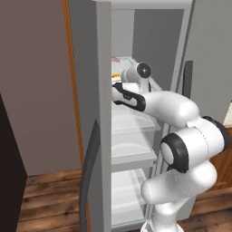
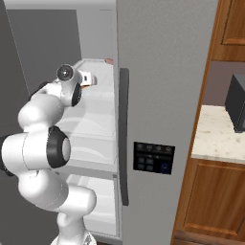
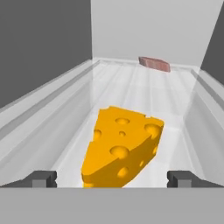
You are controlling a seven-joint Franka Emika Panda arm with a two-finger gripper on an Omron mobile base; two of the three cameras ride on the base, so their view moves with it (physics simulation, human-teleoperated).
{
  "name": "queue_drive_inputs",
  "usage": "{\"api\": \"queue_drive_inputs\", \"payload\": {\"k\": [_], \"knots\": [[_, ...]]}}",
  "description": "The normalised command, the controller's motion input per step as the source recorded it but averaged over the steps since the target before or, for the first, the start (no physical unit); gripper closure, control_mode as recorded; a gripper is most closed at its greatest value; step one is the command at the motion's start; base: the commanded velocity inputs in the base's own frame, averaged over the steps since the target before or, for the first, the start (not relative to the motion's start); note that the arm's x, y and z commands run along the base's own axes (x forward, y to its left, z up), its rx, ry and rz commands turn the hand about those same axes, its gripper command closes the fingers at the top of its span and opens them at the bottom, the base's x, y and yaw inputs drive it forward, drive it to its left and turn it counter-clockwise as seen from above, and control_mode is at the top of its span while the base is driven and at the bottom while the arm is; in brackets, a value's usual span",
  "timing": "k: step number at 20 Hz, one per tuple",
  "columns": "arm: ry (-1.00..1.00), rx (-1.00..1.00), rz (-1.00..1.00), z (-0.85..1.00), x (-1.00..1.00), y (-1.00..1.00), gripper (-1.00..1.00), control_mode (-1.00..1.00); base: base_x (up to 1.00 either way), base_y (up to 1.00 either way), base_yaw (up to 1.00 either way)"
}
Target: Pick the cheese from the fridge and the cheese grater from the cabinet and place them next to the salad bowl.
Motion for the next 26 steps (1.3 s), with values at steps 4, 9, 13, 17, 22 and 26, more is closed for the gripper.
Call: {"api": "queue_drive_inputs", "payload": {"k": [4, 9, 13, 17, 22, 26], "knots": [[0.0, 0.0, 0.0, -0.09, 0.13, 0.0, -1.0, -1.0, 0.0, 0.0, 0.0], [0.0, 0.0, 0.0, -0.13, 0.2, 0.0, -1.0, -1.0, 0.0, 0.0, 0.0], [0.0, 0.0, 0.0, -0.2, 0.15, 0.01, -1.0, -1.0, 0.0, 0.0, 0.0], [0.0, 0.0, 0.0, -0.25, 0.12, 0.06, -1.0, -1.0, 0.0, 0.0, 0.0], [0.0, 0.0, 0.0, -0.28, 0.09, 0.09, 1.0, -1.0, 0.0, 0.0, 0.0], [0.0, 0.0, 0.0, -0.25, 0.0, 0.0, 1.0, -1.0, 0.0, 0.0, 0.0]]}}
